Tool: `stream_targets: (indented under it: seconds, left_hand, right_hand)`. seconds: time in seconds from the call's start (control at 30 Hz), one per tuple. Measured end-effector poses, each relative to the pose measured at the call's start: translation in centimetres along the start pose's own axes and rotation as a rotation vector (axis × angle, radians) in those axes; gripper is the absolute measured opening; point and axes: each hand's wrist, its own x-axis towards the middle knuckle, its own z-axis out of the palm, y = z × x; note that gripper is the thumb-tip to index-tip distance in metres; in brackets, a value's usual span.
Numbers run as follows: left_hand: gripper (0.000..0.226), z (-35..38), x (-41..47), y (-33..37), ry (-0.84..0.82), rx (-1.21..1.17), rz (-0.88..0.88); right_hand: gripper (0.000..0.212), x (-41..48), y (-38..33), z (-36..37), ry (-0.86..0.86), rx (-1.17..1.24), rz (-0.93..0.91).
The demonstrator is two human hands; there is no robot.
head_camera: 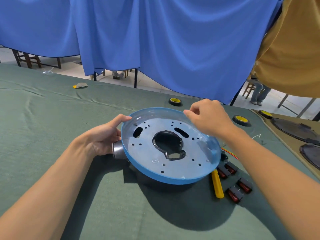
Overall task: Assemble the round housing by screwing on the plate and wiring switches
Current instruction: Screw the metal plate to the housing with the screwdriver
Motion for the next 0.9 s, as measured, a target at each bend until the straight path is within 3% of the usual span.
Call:
stream_targets:
  seconds: [0.17,0.27,0.37,0.57,0.77,0.9]
  left_hand:
    - [0.070,-0.2,-0.8,-0.1,0.032,-0.063,0.028]
    - [0.057,-0.5,-0.9,0.0,0.092,-0.135,0.044]
    - [0.057,-0.7,-1.0,-0.2,0.095,-0.196,0.038]
    - [0.058,-0.6,-1.0,-0.4,0.111,-0.212,0.041]
    - [0.057,-0.3,-1.0,-0.4,0.144,-0.192,0.082]
    - [0.051,0.1,-1.0,-0.3,0.185,-0.190,0.117]
  right_hand:
    - [0.025,-2.5,3.3,-0.7,-0.006,0.006,0.194]
    - [0.024,-3.9,4.3,-0.8,-0.175,-0.019,0.236]
    - [0.017,-5.2,4.6,-1.1,-0.375,-0.100,0.228]
    - [0.023,-7.6,3.7,-0.8,-0.611,-0.186,0.214]
    - [0.006,-9.0,1.9,-0.1,-0.529,-0.370,0.182]
    - [0.023,-8.5,1.4,-1.1,-0.393,-0.325,0.267]
